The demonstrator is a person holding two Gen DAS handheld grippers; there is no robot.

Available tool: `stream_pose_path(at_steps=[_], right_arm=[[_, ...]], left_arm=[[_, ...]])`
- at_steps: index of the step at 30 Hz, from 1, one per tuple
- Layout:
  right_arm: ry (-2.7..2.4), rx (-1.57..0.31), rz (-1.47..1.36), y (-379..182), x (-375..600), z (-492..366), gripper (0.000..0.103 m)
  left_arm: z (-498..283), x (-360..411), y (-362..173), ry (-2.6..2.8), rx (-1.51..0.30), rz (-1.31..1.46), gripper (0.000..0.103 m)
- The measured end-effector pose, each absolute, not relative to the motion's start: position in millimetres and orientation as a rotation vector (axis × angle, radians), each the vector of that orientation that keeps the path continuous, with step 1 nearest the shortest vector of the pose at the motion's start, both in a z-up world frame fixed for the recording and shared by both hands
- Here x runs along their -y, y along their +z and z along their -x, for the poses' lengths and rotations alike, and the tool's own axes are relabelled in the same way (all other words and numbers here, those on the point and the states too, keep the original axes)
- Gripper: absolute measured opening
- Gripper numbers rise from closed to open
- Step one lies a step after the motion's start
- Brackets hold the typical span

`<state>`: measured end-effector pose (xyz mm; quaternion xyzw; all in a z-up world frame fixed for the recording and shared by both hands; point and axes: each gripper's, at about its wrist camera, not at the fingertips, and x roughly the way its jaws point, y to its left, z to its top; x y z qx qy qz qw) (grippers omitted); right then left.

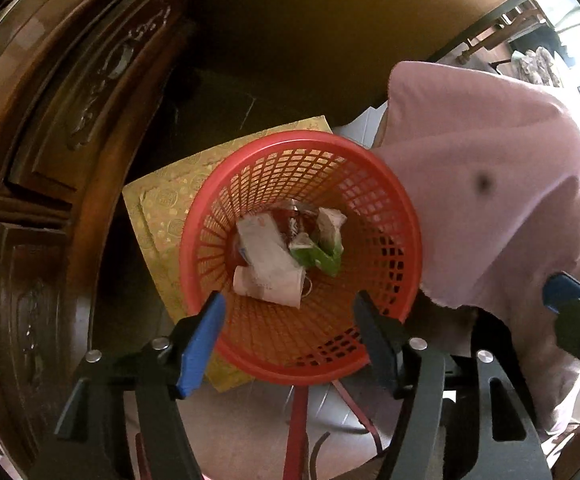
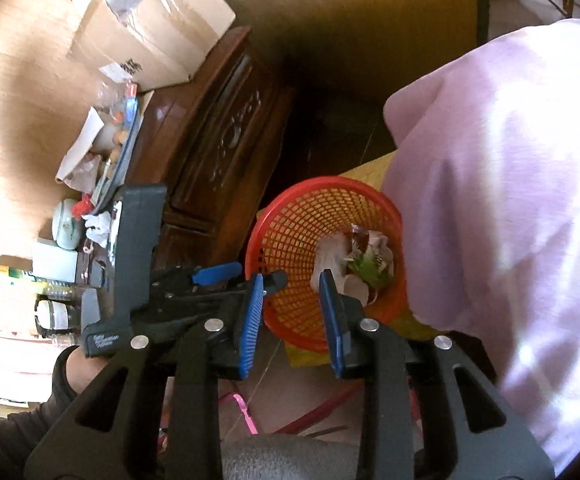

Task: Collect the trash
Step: 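Carry box and carton to the red wastebasket and open both grippers, then bring both grippers back over the remaining trash on the table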

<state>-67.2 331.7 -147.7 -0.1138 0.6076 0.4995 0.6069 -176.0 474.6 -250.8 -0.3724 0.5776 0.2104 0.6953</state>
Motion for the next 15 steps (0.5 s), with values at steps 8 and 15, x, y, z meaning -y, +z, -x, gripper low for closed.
stream_pose_path(at_steps=[8,15], right_arm=[[1.107,-1.332,0.222,-127,-293,55,0.034],[1.040,-1.251,0.167,-104,-247,42,0.038]], left_arm=[[171,-461,-231,0.444,-1.278,0.807,0.066],[155,-434,-194,0.402,-1.237,0.704,0.067]])
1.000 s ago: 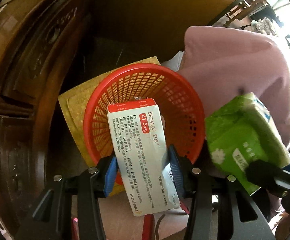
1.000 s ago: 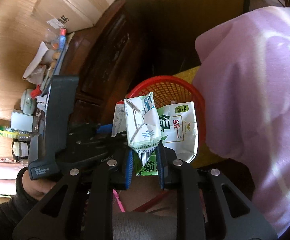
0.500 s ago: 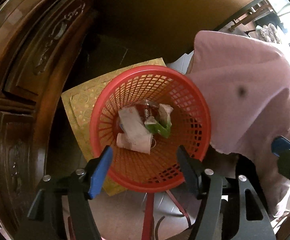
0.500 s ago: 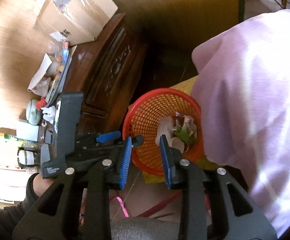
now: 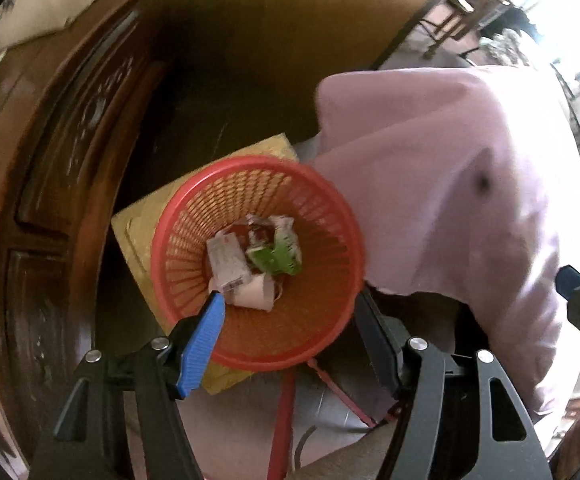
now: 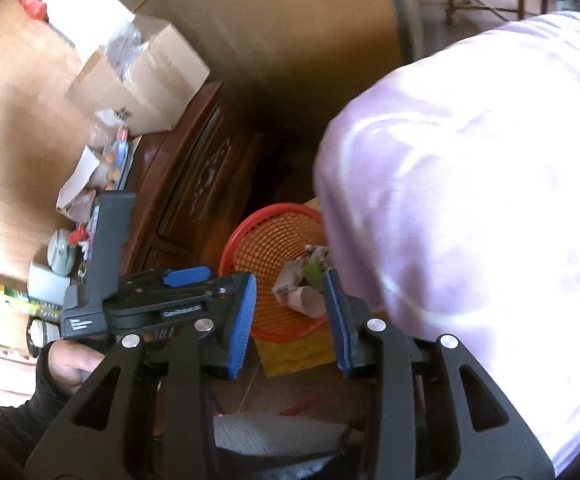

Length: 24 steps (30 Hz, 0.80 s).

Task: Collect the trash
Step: 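Bring both grippers back over the remaining trash on the table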

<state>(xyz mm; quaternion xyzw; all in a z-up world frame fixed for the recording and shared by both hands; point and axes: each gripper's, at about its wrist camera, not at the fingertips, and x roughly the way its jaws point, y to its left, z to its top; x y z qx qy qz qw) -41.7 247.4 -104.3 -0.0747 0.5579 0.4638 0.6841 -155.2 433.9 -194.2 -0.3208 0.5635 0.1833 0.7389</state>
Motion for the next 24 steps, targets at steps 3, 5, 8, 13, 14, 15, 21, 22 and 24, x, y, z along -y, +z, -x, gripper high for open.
stream_pose_path(at_steps=[3,5,8,13,14,15,21,22,24], right_arm=[[0.986,-1.213,0.139,-97,-222,34,0.041],[0.948,-1.198,0.113,-93,-203,27,0.043],[0.849,-1.143,0.096,-86,-172,18,0.054],[0.679,-1.008,0.045,-73,-111,-1,0.072],[0.650,-1.003,0.027,-73,-98,-6,0.073],[0.627,-1.005,0.010,-74,-88,-10,0.073],[0.496,-1.034,-0.102,-84,-21,-35,0.073],[0.478,-1.028,-0.111,-84,-13,-37,0.073],[0.450,-1.019,-0.128,-86,1,-40,0.073]], left_arm=[[145,-419,-174,0.369,-1.207,0.666,0.069],[137,-405,-158,0.336,-1.182,0.641,0.073],[127,-386,-139,0.312,-1.151,0.591,0.077],[101,-347,-122,0.255,-1.136,0.530,0.077],[95,-339,-120,0.242,-1.141,0.516,0.077],[90,-331,-118,0.229,-1.145,0.502,0.077],[49,-276,-106,0.149,-1.157,0.418,0.078],[44,-269,-105,0.140,-1.157,0.411,0.079],[34,-255,-104,0.117,-1.157,0.396,0.080]])
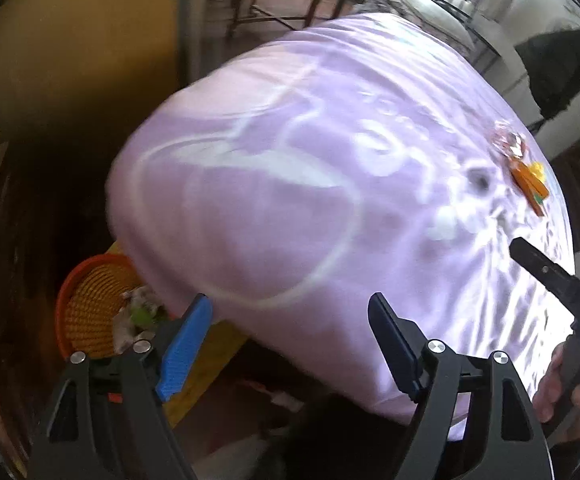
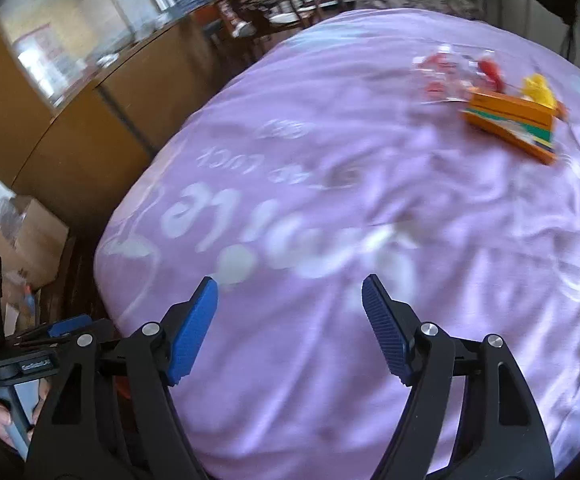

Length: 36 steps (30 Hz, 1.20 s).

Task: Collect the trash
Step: 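Bring both grippers back over the remaining trash on the table, then grasp the orange striped box with the right gripper and lift it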

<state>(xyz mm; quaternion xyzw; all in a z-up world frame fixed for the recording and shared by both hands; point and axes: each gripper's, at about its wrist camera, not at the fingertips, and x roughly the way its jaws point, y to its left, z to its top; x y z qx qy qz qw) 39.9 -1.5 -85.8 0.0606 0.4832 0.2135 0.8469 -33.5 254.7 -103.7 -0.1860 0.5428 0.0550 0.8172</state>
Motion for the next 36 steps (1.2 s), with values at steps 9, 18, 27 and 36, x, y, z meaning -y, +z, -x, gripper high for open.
stream_pose_path(at_steps=[9,18,27,36], right_arm=[[0.366,-0.990,-0.237,-90,74,-55,0.076],[0.262,-0.973,-0.280,-94,127,-74,0.076],[0.194,-0.935,-0.286,-81,171,-118,0.076],[0.169,-0.932,-0.231,-79,184,-168,0.076]], left_arm=[[-11,-193,-110,0.015,-1.187,0.319,0.080],[-38,-145,-108,-0.050,-1.183,0.272,0.082],[-60,-129,-108,-0.078,-1.188,0.267,0.084],[-80,-123,-115,-0.085,-1.209,0.263,0.084]])
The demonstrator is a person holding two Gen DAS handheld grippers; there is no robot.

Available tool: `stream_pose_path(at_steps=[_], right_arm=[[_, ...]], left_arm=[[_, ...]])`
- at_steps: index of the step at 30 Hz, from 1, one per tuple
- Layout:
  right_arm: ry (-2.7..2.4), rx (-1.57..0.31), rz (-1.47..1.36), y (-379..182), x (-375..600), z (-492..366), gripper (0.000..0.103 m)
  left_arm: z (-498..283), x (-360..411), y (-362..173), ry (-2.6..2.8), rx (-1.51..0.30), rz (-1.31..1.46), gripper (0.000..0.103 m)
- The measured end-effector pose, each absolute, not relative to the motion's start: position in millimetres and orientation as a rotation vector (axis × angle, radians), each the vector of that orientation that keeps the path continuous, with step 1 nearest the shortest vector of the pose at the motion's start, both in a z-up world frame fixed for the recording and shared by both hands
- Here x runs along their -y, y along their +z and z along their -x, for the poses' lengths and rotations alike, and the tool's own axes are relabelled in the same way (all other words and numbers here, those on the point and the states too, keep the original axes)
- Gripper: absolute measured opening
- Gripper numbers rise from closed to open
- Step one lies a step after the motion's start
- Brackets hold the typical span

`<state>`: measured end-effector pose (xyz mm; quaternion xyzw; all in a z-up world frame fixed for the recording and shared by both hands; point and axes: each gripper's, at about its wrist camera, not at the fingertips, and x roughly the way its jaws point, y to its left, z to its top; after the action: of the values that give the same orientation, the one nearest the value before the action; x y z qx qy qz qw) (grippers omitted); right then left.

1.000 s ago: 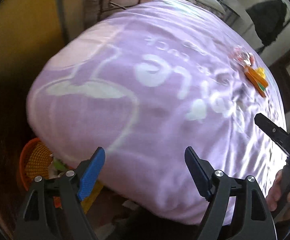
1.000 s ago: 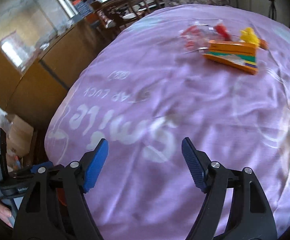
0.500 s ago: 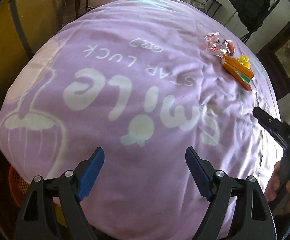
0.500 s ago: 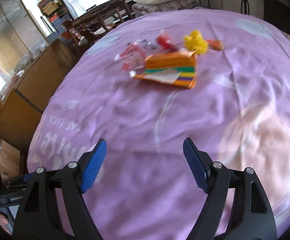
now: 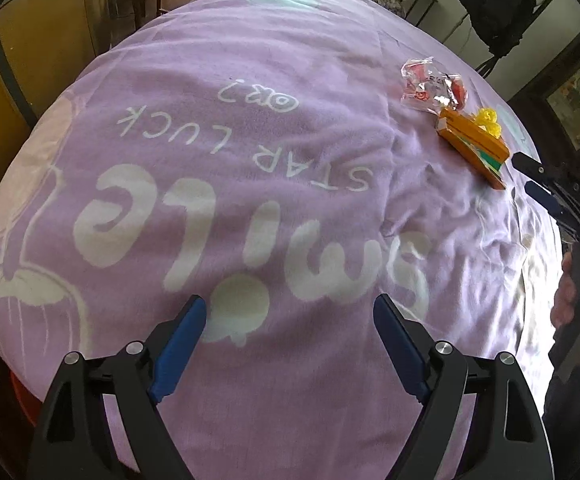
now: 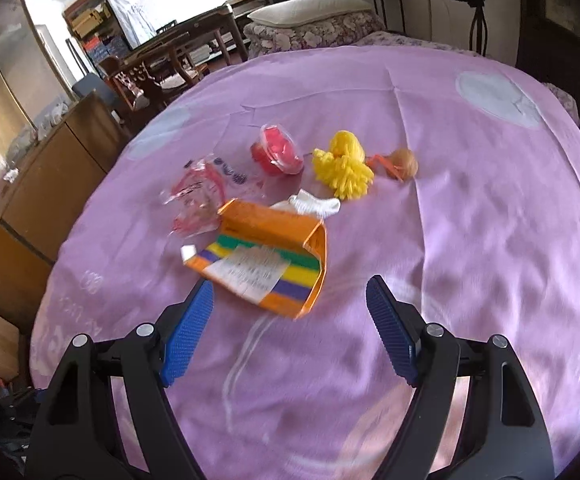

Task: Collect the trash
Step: 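Grasp the orange striped box with the right gripper and lift it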

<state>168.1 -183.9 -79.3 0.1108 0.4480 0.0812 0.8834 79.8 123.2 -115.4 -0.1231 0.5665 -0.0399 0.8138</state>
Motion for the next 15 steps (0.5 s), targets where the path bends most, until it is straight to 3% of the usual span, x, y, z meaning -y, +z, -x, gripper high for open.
stream_pose_path(at_steps=[11,12,14,15], right_arm=[[0.173,-0.977,-0.152,-98,176,-217,0.075],[0.183,-0.983,-0.147,-99,175,-219,0.071],[0.199,-1.000,-0.141,-100,172,-219,0.044],[0.198,-1.012,-0.149,-101,172,-218,0.039]], left_arm=[[-103,-111,-110,-0.090,-1.193,0.229,0.084],[-104,-109,-109,-0.092,-1.191,0.231,0.084],[-105,-108,-108,-0.093,-1.188,0.230,0.084],[-104,-108,-107,-0.093,-1.188,0.229,0.084]])
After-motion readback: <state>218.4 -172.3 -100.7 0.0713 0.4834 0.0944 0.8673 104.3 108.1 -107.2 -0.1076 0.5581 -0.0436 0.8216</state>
